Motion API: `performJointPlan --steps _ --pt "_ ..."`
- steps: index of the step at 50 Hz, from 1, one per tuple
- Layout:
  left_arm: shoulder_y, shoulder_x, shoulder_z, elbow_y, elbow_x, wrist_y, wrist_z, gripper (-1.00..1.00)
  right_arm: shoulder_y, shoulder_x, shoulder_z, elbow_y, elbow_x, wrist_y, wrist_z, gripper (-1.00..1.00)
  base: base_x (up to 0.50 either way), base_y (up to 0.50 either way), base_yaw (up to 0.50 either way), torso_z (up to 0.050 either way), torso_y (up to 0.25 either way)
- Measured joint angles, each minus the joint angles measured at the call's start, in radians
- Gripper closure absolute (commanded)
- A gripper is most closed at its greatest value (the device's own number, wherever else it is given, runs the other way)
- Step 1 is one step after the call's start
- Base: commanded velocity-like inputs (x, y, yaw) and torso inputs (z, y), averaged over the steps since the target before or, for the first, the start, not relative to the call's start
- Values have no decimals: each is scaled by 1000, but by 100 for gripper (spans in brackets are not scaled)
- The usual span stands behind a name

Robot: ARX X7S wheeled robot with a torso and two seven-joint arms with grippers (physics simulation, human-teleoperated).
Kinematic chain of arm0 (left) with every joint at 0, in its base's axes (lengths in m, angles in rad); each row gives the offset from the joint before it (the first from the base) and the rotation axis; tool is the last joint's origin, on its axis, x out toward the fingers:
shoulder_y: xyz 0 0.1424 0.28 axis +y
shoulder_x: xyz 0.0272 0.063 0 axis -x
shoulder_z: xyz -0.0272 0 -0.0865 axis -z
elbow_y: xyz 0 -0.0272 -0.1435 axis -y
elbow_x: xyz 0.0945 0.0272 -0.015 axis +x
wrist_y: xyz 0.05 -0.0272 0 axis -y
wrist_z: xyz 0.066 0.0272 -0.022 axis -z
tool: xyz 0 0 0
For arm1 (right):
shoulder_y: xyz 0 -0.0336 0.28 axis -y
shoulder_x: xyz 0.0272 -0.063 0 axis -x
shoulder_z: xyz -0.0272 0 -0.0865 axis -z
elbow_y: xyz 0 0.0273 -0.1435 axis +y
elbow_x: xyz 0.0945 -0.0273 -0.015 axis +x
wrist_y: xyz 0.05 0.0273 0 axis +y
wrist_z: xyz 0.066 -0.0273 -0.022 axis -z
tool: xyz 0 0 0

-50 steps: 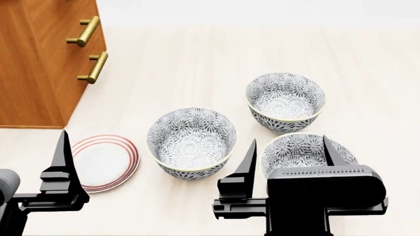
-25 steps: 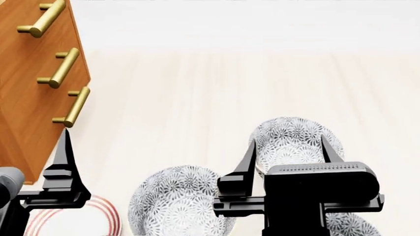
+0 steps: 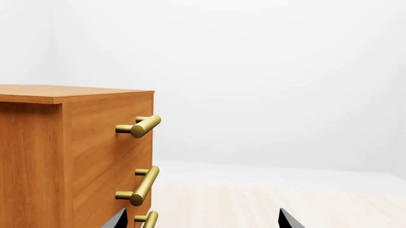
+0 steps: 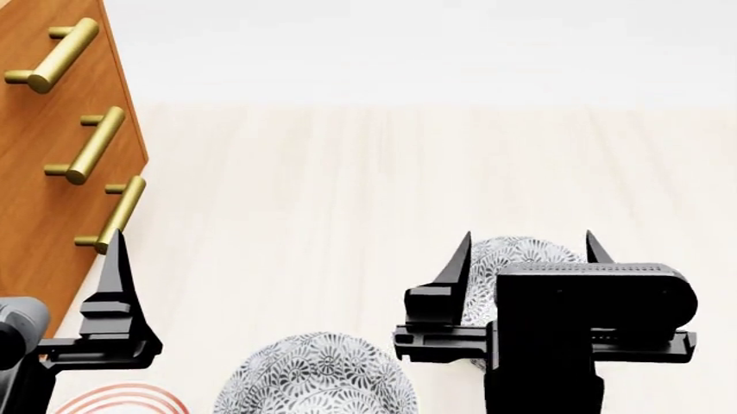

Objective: Stack the bowl at the front on the bowl in the middle.

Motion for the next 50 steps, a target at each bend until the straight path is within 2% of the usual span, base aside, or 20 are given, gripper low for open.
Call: performJointPlan --steps 10,18,24,34,41,50 --pt "-12 -4 5 -7 -7 -6 -11 -100 303 27 133 -16 68 350 -37 -100 0 0 0 0 0" --pt "-23 -10 7 -13 -15 -11 -16 -100 523 120 259 238 464 486 219 -100 0 0 0 0 0" --pt "-30 -14 10 -21 -18 -10 -19 -100 631 185 295 426 643 513 336 -100 0 0 0 0 0" --pt "-36 -18 19 -44 -19 2 -23 -100 717 257 349 660 774 529 425 -100 0 0 0 0 0" --pt "-37 -22 26 -54 -19 8 -27 -100 711 288 372 785 809 498 419 -100 0 0 0 0 0" --pt "-39 -28 34 -55 -21 9 -32 -100 668 297 386 956 825 414 335 -100 0 0 0 0 0"
